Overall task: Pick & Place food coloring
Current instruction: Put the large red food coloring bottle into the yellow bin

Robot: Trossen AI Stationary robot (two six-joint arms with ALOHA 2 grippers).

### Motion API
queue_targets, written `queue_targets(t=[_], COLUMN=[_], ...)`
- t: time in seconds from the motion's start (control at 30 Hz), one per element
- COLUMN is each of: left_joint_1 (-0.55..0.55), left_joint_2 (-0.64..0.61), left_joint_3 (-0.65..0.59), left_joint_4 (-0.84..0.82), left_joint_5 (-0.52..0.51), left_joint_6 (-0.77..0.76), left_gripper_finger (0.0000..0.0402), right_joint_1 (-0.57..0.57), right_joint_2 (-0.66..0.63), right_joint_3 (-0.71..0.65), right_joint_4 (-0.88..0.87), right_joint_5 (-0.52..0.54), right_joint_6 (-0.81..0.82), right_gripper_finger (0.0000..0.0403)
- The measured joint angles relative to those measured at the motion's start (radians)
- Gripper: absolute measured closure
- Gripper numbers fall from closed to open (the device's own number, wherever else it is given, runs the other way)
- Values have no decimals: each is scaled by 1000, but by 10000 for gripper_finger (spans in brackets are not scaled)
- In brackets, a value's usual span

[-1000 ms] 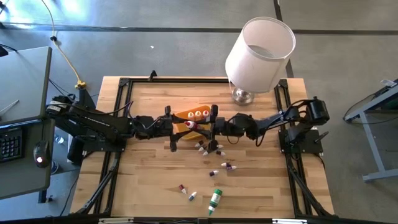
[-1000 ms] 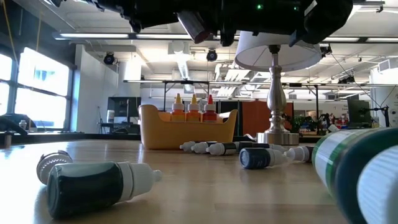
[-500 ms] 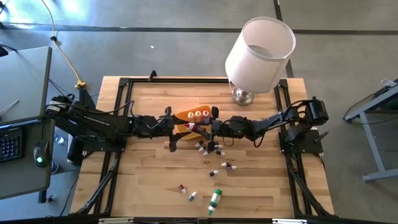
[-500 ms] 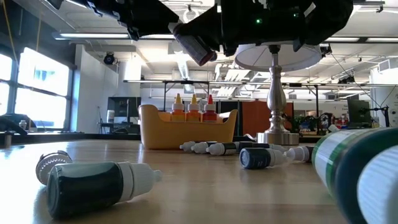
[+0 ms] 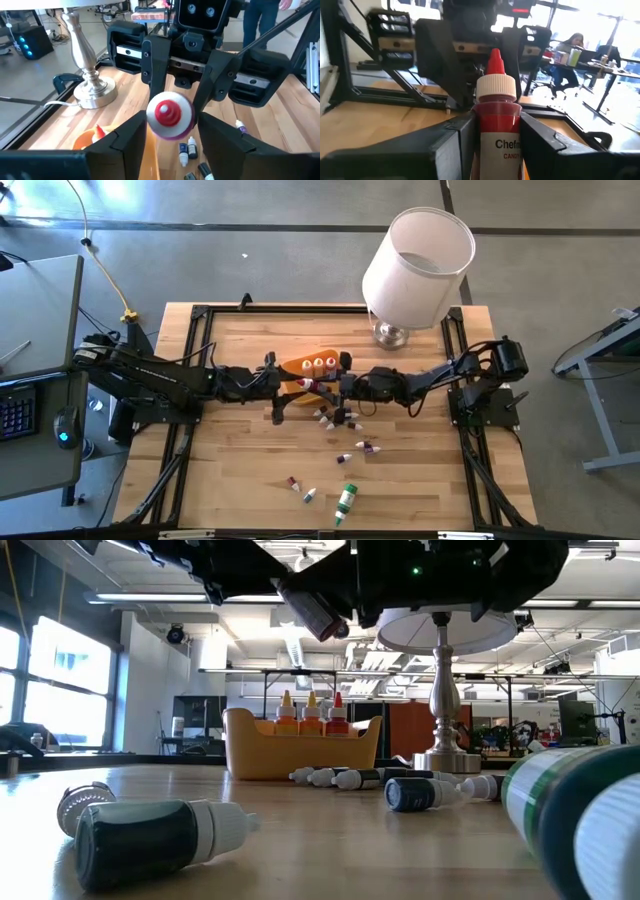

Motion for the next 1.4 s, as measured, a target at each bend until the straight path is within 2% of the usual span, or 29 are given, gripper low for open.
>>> queue_targets(t=[0.27, 0.93, 1.23, 1.4], left_joint_1=[0, 0, 0, 0], left_joint_2=[2, 2, 2, 2], left_joint_3=[-1, -3, -3, -3], left_joint_4=[24, 53, 59, 47], left_joint_5=[0, 1, 43, 29], left_joint_6=[-3, 10, 27, 27], left_gripper_finger=[267, 270, 270, 292], right_joint_1=[0, 0, 1, 0], right_joint_2=[-2, -4, -4, -3], right_joint_3=[4, 4, 4, 4], right_joint_4=[11, 4, 4, 3], right_joint_5=[-30, -33, -37, -35], right_joint_6=[4, 3, 1, 0], right_gripper_finger=[281, 281, 281, 273])
